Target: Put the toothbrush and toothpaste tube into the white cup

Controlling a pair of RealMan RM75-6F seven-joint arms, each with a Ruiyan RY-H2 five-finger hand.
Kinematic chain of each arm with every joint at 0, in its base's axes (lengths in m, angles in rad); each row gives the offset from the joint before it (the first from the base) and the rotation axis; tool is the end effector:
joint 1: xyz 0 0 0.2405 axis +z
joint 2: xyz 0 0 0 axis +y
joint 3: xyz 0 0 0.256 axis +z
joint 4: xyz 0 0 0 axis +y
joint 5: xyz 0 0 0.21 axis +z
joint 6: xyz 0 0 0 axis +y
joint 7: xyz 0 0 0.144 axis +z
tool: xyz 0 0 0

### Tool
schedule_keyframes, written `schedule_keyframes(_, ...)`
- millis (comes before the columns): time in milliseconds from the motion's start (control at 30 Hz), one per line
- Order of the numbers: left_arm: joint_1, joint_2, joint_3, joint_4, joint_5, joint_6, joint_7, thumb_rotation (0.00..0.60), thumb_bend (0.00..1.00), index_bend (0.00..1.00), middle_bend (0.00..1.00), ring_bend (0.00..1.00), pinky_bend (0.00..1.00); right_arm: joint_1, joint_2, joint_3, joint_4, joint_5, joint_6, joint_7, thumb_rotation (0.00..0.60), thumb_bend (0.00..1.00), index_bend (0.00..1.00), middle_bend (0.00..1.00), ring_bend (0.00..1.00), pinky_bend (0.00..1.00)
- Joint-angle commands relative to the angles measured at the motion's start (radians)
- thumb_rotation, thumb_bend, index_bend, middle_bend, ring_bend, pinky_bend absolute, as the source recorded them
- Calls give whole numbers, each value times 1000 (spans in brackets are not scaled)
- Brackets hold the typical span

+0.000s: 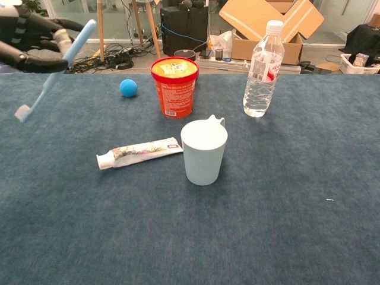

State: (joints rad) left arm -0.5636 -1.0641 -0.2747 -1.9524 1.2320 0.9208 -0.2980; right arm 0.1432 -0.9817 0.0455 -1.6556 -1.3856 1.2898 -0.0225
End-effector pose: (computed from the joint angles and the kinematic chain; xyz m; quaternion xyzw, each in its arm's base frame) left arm -0.1384 0.3036 0.1098 -0.6057 -0.5630 -0.4921 0.2721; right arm -0.3277 -0.1960 0.1816 0.6213 -0.4179 0.2973 0.5924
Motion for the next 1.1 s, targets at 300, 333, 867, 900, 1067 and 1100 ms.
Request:
schedule_keyframes(300, -152, -107, -129, 35, -95, -89, -189, 600, 362, 609, 37, 0, 0, -11, 21, 3, 1, -12, 18, 48, 600, 0, 55, 95, 133, 576)
schedule_keyframes(333, -160, -122, -134, 40, -103, -89, -197, 600, 362, 609, 39, 0, 0, -12, 22, 3, 1, -12, 19, 52, 600, 0, 55, 95, 133, 576)
schedule_keyframes(867, -286, -404, -181, 194, -213, -43, -229, 600, 362, 616, 63, 0, 0, -26, 53, 11, 7, -13, 35, 125, 600, 0, 56, 95, 133, 576)
schedule_keyframes(900, -290, -422, -181, 206, -215, -36, -229, 600, 362, 616, 64, 0, 0, -27, 54, 12, 7, -13, 36, 129, 600, 0, 56, 95, 133, 576)
schedule_keyframes(1067, -307, -520, -178, 277, -216, 4, -230, 600, 363, 615, 64, 0, 0, -34, 65, 15, 9, -14, 45, 157, 600, 0, 55, 95, 133, 576)
schedule_keyframes(1100, -309, -536, -178, 291, -214, 10, -231, 600, 363, 614, 64, 0, 0, -35, 67, 15, 10, -13, 46, 161, 600, 0, 56, 95, 133, 576)
